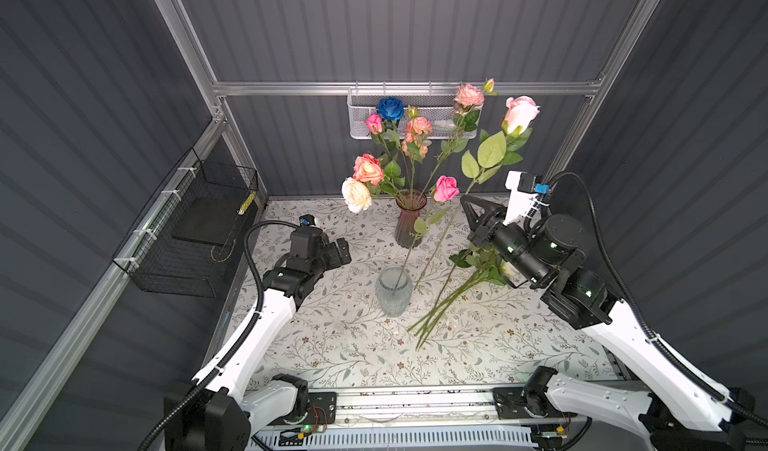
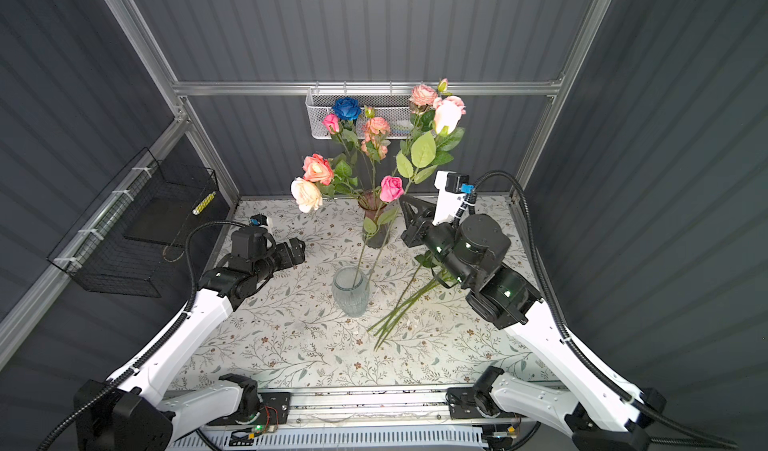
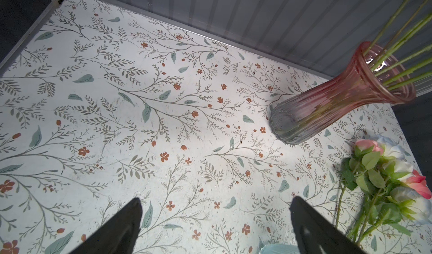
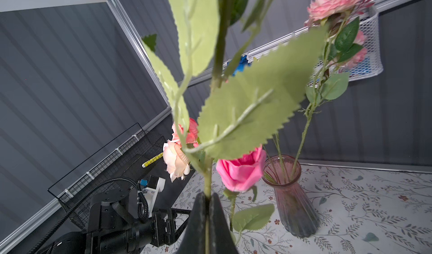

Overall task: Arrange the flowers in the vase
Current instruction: 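Lift the pink rose high above the table with the right gripper, then carry the rose over the pink vase and lower its stem inside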

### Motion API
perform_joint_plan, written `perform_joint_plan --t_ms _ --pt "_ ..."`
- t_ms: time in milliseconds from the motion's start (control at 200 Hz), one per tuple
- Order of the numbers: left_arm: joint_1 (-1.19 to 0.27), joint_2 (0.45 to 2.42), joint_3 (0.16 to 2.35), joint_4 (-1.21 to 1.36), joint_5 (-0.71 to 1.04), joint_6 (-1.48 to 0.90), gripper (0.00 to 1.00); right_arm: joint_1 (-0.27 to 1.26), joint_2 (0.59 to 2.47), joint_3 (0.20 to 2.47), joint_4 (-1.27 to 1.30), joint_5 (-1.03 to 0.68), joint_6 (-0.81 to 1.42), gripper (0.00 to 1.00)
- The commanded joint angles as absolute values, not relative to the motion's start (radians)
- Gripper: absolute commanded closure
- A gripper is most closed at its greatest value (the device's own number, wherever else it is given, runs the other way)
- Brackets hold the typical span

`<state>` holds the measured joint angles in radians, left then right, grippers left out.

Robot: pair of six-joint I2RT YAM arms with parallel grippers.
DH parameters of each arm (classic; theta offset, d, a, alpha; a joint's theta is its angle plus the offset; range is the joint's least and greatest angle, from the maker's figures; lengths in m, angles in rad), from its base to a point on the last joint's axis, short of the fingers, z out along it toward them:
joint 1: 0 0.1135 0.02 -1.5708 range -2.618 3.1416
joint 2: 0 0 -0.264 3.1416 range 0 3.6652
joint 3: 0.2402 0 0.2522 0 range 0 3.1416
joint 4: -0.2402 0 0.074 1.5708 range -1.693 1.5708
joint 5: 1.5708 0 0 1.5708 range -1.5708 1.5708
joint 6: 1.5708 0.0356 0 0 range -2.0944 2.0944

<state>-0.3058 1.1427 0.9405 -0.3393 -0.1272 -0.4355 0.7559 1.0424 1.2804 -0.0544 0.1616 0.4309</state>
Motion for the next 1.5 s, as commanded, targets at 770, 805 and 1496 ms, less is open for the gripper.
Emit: perform_joint_plan --t_ms 770,805,1496 --pt "-0.299 1.121 0.951 -0.336 -0.101 -0.415 0.01 0.931 1.285 1.256 0.009 0.233 0.27 0.97" --pt "-0.299 1.12 0.953 -0.336 -0.1 -0.412 0.01 0.942 1.285 1.245 -0.004 0.244 0.269 0.96" --pt "-0.299 1.155 0.946 -0.318 -0.031 -0.431 0.01 1.041 1.286 1.296 -0.142 0.426 0.332 0.6"
